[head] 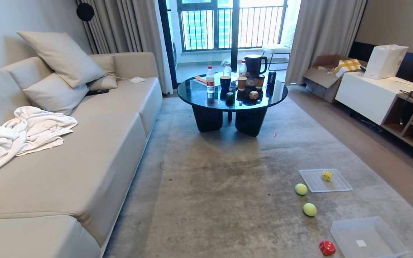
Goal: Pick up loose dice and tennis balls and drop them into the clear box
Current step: Find toys out of the box
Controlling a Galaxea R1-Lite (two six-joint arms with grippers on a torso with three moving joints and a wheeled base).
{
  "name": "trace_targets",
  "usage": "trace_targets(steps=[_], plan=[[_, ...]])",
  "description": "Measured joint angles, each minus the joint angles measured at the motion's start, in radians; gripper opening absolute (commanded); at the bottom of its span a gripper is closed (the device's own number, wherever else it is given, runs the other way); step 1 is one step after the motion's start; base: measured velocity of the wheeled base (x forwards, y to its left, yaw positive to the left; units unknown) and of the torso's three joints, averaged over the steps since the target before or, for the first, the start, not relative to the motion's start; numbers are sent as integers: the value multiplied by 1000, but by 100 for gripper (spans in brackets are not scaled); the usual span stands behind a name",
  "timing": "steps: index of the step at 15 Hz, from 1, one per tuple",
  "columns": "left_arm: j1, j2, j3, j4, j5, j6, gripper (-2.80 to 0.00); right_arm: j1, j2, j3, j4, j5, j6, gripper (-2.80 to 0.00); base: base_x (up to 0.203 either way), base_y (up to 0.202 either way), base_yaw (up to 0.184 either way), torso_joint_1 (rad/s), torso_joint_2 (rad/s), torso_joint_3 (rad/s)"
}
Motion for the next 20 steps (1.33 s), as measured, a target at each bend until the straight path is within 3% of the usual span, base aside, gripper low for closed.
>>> trace_targets(steps=[15, 20], plan=[[0, 0, 0, -1, -13, 18, -280, 0, 0, 0, -1, 1, -10, -280, 186, 0, 0, 4, -1, 2], [0, 0, 0, -2, -23, 48, -280, 0, 0, 1, -1, 2, -11, -280, 43, 0, -1, 0, 1, 1]])
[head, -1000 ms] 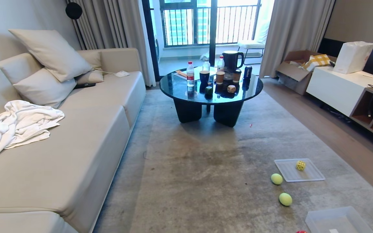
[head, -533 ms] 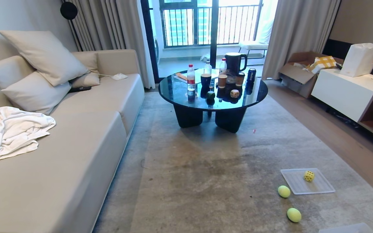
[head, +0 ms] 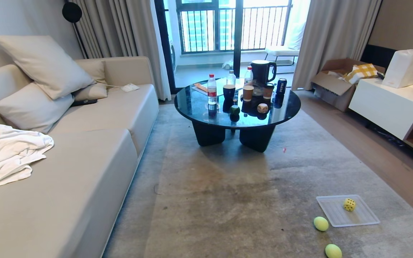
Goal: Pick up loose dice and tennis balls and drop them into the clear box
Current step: Find toys out of the box
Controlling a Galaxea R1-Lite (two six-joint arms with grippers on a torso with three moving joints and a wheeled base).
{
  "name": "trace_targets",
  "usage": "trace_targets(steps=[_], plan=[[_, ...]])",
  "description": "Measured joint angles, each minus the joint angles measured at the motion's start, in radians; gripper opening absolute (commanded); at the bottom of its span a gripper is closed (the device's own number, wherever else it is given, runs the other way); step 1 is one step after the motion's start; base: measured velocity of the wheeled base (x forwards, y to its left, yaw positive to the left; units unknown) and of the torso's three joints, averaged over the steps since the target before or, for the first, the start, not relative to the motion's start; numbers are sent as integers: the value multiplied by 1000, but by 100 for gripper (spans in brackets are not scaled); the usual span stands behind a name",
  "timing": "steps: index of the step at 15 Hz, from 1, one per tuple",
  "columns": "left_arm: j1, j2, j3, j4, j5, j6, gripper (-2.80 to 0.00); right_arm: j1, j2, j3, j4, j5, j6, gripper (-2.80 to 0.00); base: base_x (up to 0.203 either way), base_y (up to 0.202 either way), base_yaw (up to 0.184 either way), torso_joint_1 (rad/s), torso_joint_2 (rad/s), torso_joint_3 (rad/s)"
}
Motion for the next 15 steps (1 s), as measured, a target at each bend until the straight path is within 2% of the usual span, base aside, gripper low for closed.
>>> trace_targets(steps=[6, 15], plan=[[0, 0, 0, -2, -5, 27, -280, 0, 0, 0, 0, 0, -1, -280, -1, 1, -9, 0, 0, 0], [0, 0, 0, -2, -5, 28, -280, 0, 0, -1, 0, 0, 0, -280, -1, 9, -155, 1, 3, 2]])
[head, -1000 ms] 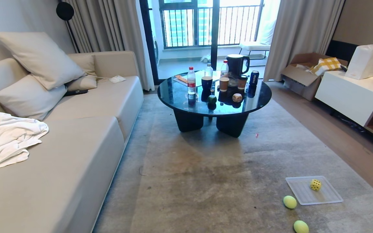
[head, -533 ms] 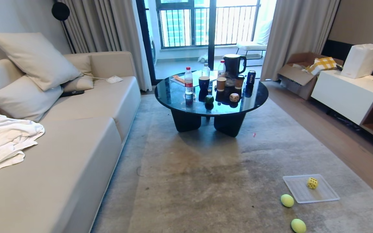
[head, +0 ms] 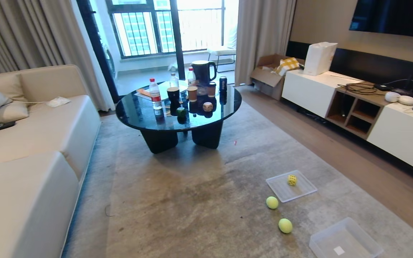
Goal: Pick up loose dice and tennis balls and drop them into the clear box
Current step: Find toys out of the box
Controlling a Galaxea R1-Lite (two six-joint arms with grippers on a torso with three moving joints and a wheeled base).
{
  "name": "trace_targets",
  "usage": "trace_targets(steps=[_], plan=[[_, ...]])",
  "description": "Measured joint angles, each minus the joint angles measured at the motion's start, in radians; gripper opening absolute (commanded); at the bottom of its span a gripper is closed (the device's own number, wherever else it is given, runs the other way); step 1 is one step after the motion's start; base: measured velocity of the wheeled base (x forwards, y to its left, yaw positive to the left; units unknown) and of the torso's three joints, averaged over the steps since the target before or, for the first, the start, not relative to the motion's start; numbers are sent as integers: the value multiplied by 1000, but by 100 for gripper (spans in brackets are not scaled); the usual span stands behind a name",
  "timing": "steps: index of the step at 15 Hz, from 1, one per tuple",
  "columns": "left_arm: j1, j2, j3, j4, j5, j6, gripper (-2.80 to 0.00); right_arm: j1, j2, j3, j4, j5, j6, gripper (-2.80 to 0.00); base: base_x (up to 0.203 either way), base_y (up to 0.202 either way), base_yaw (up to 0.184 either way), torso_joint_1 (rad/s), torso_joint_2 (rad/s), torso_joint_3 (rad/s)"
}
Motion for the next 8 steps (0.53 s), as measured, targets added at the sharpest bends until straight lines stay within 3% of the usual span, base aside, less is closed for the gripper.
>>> trace_targets(steps=[8], plan=[[0, 0, 0, 0, 0, 0, -280, 0, 0, 0, 0, 0, 0, -280, 1, 11, -165, 4, 3, 2]])
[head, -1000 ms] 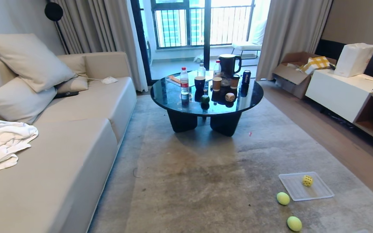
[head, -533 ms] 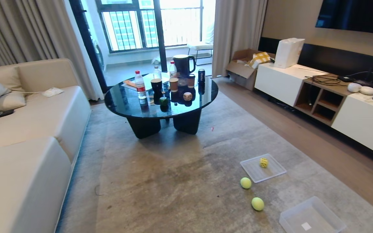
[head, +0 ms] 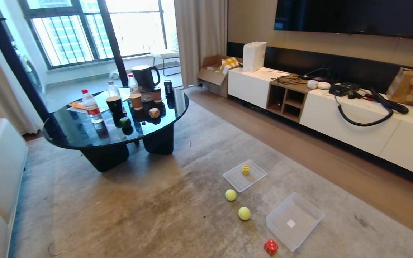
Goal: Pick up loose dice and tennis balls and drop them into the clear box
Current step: Find toys out of the box
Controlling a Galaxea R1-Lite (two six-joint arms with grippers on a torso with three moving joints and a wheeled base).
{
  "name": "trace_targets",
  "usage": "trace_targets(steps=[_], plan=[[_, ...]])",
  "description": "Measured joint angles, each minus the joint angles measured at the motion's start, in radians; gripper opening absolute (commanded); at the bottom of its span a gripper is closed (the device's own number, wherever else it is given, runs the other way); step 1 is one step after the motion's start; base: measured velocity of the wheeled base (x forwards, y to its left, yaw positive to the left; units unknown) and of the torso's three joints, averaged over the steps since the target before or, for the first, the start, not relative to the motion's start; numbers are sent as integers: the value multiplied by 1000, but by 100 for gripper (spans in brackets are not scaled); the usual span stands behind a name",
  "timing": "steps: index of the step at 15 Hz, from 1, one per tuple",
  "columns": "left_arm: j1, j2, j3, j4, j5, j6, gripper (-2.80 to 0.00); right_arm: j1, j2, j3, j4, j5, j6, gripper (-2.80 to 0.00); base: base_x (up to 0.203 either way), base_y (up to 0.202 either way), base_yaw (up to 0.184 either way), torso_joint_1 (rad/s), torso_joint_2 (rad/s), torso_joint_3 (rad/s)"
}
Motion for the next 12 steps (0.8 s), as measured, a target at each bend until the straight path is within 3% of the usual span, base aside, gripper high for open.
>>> trace_targets(steps=[7, 12], plan=[[0, 0, 0, -1, 0, 0, -280, 0, 0, 0, 0, 0, 4, -280, 0, 9, -148, 0, 2, 2], [0, 0, 0, 0, 0, 0, -280, 0, 0, 0, 0, 0, 4, -280, 1, 0, -11, 0, 2, 0]])
